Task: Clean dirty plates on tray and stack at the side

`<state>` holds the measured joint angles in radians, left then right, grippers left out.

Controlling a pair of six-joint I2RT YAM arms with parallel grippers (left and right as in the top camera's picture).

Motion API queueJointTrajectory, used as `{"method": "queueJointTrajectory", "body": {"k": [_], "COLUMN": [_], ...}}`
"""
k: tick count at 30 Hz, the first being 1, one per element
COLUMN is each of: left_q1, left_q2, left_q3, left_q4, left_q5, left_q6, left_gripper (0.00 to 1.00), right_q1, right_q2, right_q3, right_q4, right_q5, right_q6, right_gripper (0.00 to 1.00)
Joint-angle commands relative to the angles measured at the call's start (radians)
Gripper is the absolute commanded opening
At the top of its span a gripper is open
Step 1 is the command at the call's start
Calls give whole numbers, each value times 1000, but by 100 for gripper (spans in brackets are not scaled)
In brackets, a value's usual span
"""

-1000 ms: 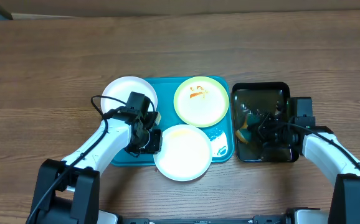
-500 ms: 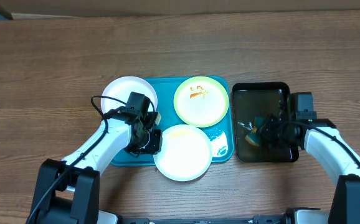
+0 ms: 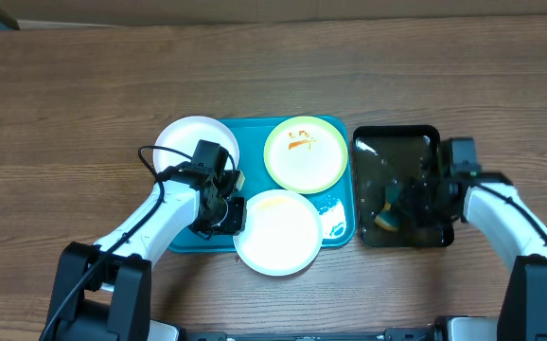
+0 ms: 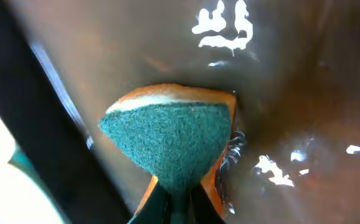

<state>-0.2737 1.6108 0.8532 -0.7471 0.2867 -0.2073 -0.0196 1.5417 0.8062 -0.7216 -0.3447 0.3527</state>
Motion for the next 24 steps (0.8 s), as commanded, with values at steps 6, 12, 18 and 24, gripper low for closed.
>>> {"method": "queueJointTrajectory", "body": {"k": [6, 12, 18, 24], "left_q1": [-4, -4, -4, -4], "left_q2": [5, 5, 5, 5], "left_q3": [-9, -9, -9, -9], "left_q4": [4, 3, 3, 2], "left_q5": [-6, -5, -5, -5], "left_q6": [1, 1, 1, 1], "left_gripper": [22, 22, 21, 21], "right_q1": [3, 2, -11, -11], "right_q2": [6, 42, 93, 97], "right_q3": [125, 33, -37, -19], "right_q4": [-51, 29, 63, 114], "right_q5": [-5, 10, -67, -193], "right_q6": [-122, -115, 114, 113], "right_gripper": [4, 4, 4, 4]}}
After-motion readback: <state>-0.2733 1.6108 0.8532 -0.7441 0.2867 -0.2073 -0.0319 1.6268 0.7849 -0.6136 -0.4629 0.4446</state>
